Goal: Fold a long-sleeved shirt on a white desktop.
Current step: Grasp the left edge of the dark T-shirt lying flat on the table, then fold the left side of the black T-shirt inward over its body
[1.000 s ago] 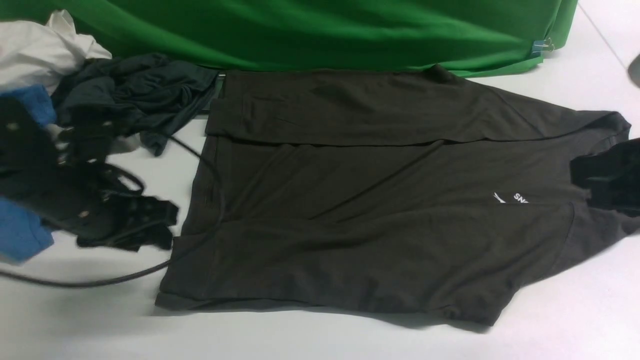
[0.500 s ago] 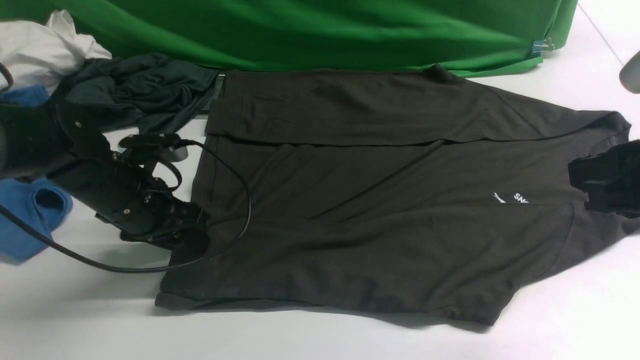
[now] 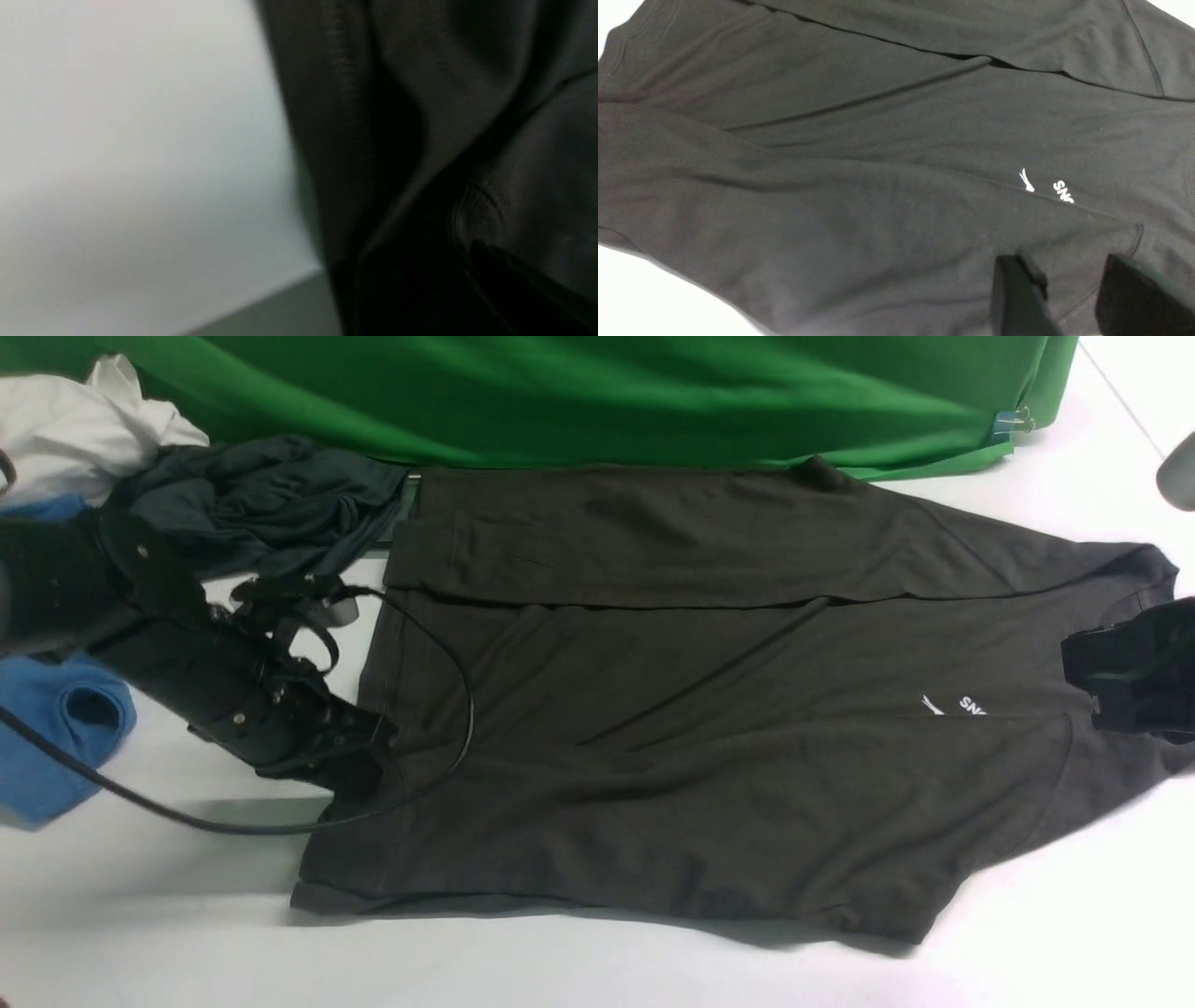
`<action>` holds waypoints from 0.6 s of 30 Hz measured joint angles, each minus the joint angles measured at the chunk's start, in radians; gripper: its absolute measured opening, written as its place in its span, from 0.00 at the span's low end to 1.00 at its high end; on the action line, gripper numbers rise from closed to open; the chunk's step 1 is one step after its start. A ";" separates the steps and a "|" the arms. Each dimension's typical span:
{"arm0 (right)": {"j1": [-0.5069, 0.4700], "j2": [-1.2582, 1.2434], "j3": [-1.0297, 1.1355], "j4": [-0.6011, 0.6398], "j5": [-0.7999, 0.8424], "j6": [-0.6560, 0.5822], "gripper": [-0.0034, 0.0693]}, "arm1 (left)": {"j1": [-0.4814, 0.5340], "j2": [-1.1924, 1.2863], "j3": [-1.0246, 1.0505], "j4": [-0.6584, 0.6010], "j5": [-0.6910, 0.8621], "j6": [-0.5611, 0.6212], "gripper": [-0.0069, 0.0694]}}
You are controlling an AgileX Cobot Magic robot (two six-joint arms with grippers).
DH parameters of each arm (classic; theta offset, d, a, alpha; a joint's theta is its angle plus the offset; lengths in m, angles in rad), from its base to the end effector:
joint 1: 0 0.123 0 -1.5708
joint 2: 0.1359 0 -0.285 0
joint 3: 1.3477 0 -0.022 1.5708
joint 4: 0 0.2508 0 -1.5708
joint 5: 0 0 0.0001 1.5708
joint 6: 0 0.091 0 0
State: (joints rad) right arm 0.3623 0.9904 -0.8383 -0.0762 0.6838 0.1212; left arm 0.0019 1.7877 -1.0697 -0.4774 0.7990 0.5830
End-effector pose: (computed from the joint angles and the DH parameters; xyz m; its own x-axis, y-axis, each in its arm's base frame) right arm 0.1846 0.0653 0.3241 -0.6542 -0.1817 -0.7342 -0.2810 0.9596 0.0129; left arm 0.3310 -0.0294 0.1761 -0.9377 0.2197 -0.2690 0.2918 0.9184 -0.2671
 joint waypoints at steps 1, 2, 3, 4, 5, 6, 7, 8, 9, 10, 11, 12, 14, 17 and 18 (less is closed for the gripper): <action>0.000 0.000 0.000 0.000 0.000 0.000 0.38 | 0.000 0.000 -0.018 0.000 0.024 0.000 0.14; 0.000 0.000 0.000 0.000 0.000 0.000 0.38 | 0.000 -0.002 -0.043 -0.002 0.048 0.000 0.14; 0.000 0.000 0.000 0.000 0.000 0.000 0.38 | 0.000 -0.003 -0.070 -0.006 0.067 0.000 0.14; 0.000 0.000 0.000 0.000 0.000 0.000 0.38 | 0.000 -0.006 -0.093 -0.008 0.081 0.000 0.14; 0.000 0.000 0.000 0.000 0.000 0.000 0.38 | 0.000 -0.008 -0.133 -0.010 0.096 0.000 0.14; 0.000 0.000 0.000 0.000 0.000 0.000 0.38 | 0.000 -0.008 -0.133 -0.010 0.096 0.000 0.14; 0.000 0.000 0.000 0.000 0.000 -0.001 0.38 | 0.000 -0.013 -0.173 -0.010 0.106 0.000 0.14; 0.000 0.000 0.000 0.000 0.000 -0.001 0.38 | 0.000 -0.015 -0.201 -0.011 0.110 0.000 0.14; 0.000 0.000 0.000 0.000 0.000 -0.001 0.38 | 0.000 -0.017 -0.232 -0.015 0.108 0.003 0.14; 0.000 0.000 0.000 0.000 0.000 -0.001 0.38 | 0.000 -0.017 -0.251 -0.016 0.104 0.003 0.14; 0.000 0.000 0.000 0.000 0.000 -0.001 0.38 | 0.000 -0.017 -0.270 -0.016 0.094 0.003 0.14; 0.000 0.000 0.000 0.000 0.000 -0.001 0.38 | 0.000 -0.017 -0.286 -0.016 0.084 0.003 0.14; 0.000 0.000 0.000 0.000 0.000 -0.001 0.38 | 0.000 -0.017 -0.303 -0.016 0.046 0.004 0.14; 0.000 0.000 0.000 0.000 0.000 -0.001 0.38 | 0.000 -0.017 -0.309 -0.017 -0.031 0.017 0.14; 0.000 0.000 0.000 0.000 -0.001 -0.001 0.38 | 0.000 -0.014 -0.311 -0.017 -0.064 0.023 0.14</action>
State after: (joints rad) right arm 0.3623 0.9904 -0.8383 -0.0762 0.6829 0.1203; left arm 0.0019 1.7737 -1.3803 -0.4943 0.7347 0.6062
